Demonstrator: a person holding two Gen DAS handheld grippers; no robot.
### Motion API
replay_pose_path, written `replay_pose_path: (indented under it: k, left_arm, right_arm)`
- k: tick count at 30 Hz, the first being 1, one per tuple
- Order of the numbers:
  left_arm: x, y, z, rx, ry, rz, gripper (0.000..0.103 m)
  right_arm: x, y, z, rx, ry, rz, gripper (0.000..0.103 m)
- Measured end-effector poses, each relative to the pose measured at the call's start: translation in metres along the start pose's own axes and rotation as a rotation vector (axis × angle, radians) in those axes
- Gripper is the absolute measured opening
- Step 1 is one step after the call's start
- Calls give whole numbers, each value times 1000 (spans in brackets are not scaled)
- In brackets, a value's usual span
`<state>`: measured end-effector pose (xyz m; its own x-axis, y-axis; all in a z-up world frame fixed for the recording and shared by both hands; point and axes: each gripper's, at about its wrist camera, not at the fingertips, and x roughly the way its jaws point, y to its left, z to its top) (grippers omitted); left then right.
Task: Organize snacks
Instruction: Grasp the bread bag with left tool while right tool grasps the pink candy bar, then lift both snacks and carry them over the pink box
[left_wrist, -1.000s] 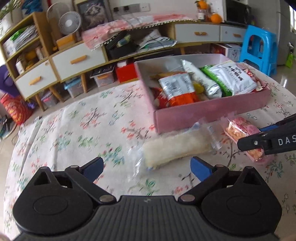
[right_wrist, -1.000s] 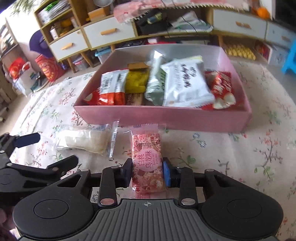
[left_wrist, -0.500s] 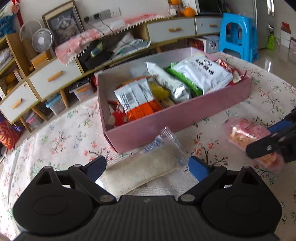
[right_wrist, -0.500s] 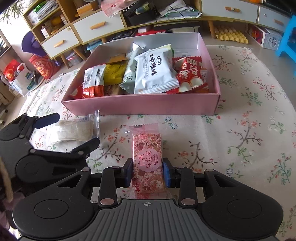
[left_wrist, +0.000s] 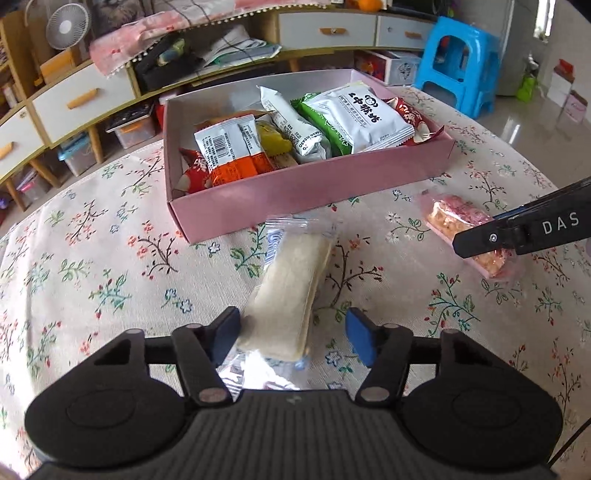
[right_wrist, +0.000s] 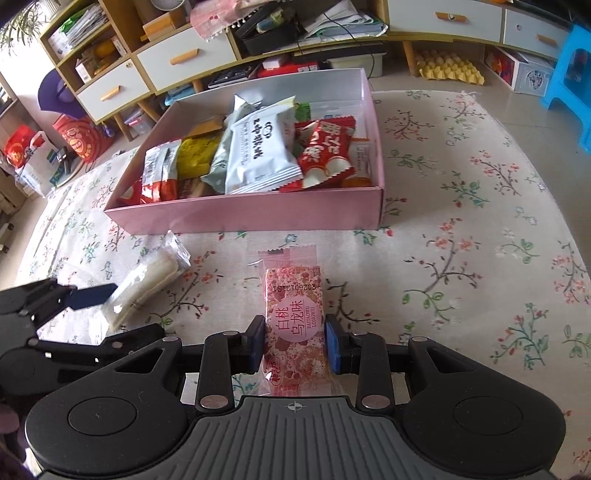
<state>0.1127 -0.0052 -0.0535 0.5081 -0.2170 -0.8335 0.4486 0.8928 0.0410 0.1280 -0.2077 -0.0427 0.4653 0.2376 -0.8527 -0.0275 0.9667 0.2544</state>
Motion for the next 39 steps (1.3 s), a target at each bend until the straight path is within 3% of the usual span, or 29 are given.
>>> replay_pose_path:
  k: [14,26,39]
  left_arm:
    - [1,-4,8,-144,-7,85,35]
    - [-8,-1,9,-277,-6,-21,32]
    - [-39,-2,18,-370,-71,-61,31]
  right_arm:
    - [-5,-2,-3,28,12,28,32]
    - [-12,-1,2,75,9,84,32]
    - [-39,-11,16,151,-54,132,31]
